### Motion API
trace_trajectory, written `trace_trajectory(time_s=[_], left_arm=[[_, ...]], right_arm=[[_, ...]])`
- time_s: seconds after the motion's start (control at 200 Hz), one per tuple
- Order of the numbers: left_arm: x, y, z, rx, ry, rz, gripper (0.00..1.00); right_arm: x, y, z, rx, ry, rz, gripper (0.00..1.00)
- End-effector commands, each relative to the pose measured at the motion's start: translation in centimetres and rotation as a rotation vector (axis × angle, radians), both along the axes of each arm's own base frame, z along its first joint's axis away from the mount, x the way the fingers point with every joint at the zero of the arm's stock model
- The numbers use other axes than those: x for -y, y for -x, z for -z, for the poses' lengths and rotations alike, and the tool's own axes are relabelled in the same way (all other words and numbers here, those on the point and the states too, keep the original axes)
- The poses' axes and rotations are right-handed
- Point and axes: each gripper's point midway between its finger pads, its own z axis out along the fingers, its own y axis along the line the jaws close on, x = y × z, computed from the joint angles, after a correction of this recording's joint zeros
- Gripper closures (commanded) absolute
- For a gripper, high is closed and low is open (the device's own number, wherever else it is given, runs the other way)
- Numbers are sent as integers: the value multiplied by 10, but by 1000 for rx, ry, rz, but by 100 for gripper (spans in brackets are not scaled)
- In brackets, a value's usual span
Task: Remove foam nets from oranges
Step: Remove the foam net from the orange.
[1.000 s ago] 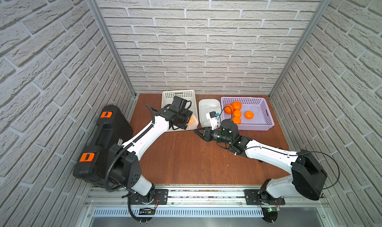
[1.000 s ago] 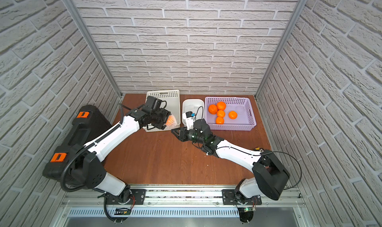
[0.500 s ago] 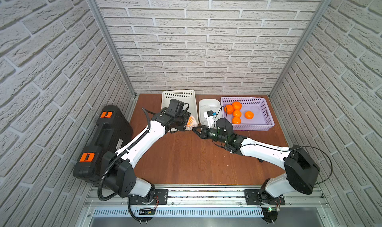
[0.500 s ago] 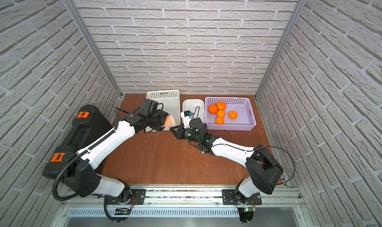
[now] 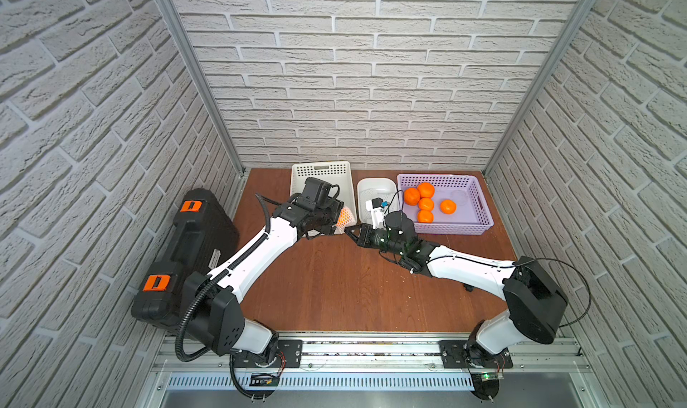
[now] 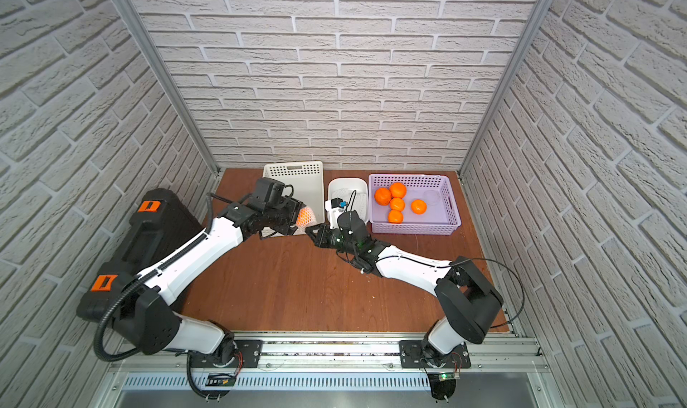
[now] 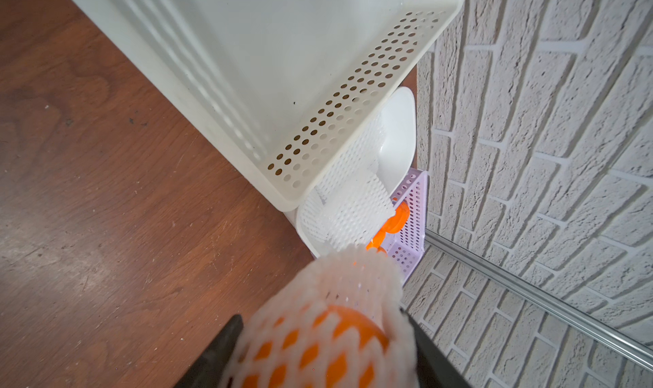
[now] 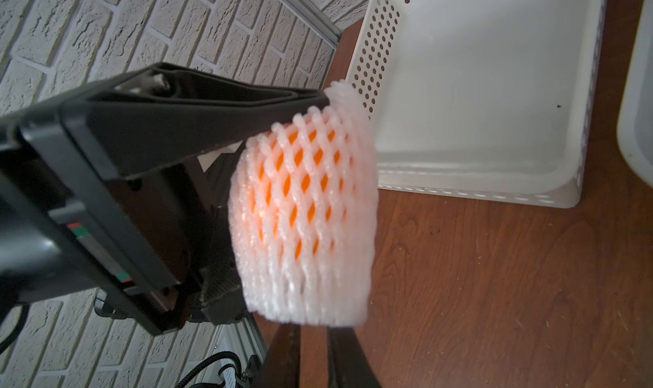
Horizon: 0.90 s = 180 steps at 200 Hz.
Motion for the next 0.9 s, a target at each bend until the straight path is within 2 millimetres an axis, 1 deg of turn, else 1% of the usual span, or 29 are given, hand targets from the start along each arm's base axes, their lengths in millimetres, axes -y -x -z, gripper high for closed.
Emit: trace_trajectory(time_s=[0.0,0.115,0.255,0.39,0.515,0.655,0.75,0.895], left_arm=[[1,2,-13,44,32,9,45],[4,3,-12,41,34,18,45],[7,5,-12,41,35,27,45],[10,7,-13,42,38,35,45],[12,9,-15,45,40,45,45],[16,12,-13,38,42,59,45],[19,16,-16,44,49,70,45],[23,19,-22,57,52,85,45]], right_arm=[[-5,-7,-25,52,-48,16,82],[-6,-9,-25,42,-36,20,81],[-4,-12,-28,47,-40,39,77],[-4,-15,-33,56,-48,52,69],[-5,-18,-37,62,-54,55,57],[-3,-20,-41,77,-51,70,49],[0,-23,-39,75,-36,83,46],[5,-26,-38,80,-22,99,43]])
